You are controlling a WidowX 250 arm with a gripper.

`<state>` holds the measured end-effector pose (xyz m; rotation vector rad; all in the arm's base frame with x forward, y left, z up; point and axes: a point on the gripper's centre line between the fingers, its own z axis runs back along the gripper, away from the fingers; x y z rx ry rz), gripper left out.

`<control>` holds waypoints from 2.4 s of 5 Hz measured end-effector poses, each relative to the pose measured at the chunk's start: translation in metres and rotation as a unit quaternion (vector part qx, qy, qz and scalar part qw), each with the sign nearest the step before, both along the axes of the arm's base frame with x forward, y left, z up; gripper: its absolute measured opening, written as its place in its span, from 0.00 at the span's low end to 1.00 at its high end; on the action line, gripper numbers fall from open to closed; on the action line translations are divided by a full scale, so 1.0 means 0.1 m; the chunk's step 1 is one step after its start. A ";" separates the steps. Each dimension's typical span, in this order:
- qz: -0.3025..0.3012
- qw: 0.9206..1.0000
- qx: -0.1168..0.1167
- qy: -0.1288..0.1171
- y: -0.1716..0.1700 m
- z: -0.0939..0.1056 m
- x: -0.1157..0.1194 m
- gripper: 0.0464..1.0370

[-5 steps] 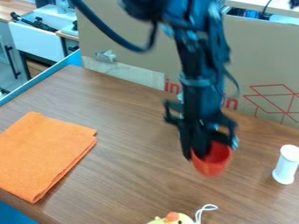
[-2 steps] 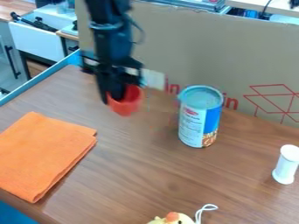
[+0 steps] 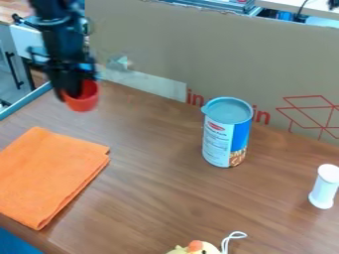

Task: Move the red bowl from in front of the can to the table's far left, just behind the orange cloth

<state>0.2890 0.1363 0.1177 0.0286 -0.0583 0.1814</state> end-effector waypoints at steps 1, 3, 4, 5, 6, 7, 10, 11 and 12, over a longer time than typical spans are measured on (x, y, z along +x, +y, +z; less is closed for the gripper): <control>0.040 0.999 -0.002 0.004 0.47 -0.10 0.06 0.07; 0.126 0.992 -0.024 0.018 1.23 -0.51 0.29 0.07; 0.134 0.990 -0.028 0.045 1.31 -0.75 0.33 0.07; 0.136 0.989 -0.030 0.050 1.33 -0.85 0.35 0.07; 0.133 0.989 -0.027 0.053 1.35 -0.86 0.37 0.11; 0.133 0.989 -0.031 0.056 1.34 -0.88 0.36 0.34; 0.131 0.990 -0.049 0.025 1.18 -0.08 0.03 0.97; 0.049 0.996 -0.032 0.068 0.71 0.08 -0.01 0.97; -0.062 0.992 -0.001 0.110 0.12 -0.05 0.02 0.96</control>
